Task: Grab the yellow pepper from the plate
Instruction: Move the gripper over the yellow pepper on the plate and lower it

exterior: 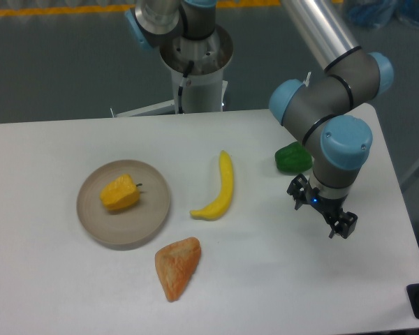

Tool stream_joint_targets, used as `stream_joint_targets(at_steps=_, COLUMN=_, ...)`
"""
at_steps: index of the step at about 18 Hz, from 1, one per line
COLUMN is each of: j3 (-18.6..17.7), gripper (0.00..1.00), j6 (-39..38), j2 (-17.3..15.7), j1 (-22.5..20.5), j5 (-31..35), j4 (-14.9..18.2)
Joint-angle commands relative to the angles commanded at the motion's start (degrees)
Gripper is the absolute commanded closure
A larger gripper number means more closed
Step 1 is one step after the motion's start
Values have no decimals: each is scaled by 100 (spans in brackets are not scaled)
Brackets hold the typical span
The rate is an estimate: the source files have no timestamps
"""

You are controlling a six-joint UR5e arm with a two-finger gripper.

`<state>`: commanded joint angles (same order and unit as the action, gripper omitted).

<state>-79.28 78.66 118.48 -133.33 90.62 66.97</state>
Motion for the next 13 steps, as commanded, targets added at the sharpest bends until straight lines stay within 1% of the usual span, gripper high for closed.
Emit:
stream_joint_targets(at_steps=3, j3=0, gripper=0, j6=0, j2=0, j1=79, j5=26, j4=9)
stream_joint_targets(at_steps=5, j3=-53, gripper=0, j6=-61, j2=-61, j1=158, j5=18, j4=35)
stream_joint_targets(at_steps=6, j3=-105, gripper=0, j6=-166, j2=-114, j1=280, j5=18, j4=44)
stream_joint_targets(at_steps=10, j3=-474, gripper=0, j6=-790, j2=-474, j1=720, j5=9, j4=44)
stream_joint_targets(at_steps=13, j3=-834, gripper=0, j6=-1273, j2=-843, j1=1229, j5=9, j4=53)
